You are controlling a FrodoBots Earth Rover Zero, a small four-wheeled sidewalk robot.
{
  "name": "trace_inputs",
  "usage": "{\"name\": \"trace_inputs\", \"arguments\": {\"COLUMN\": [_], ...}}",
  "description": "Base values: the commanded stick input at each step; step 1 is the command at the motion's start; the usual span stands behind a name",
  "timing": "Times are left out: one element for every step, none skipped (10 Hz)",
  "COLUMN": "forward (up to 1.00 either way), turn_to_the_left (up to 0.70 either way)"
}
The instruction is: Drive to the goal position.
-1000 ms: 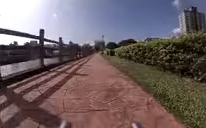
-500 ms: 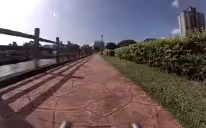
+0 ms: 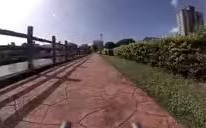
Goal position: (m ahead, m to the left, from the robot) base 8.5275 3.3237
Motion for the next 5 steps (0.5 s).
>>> {"name": "trace_inputs", "arguments": {"forward": [0.5,0.5,0.5,0.5,0.5], "turn_to_the_left": [0.0,0.0,0.0,0.0,0.0]}}
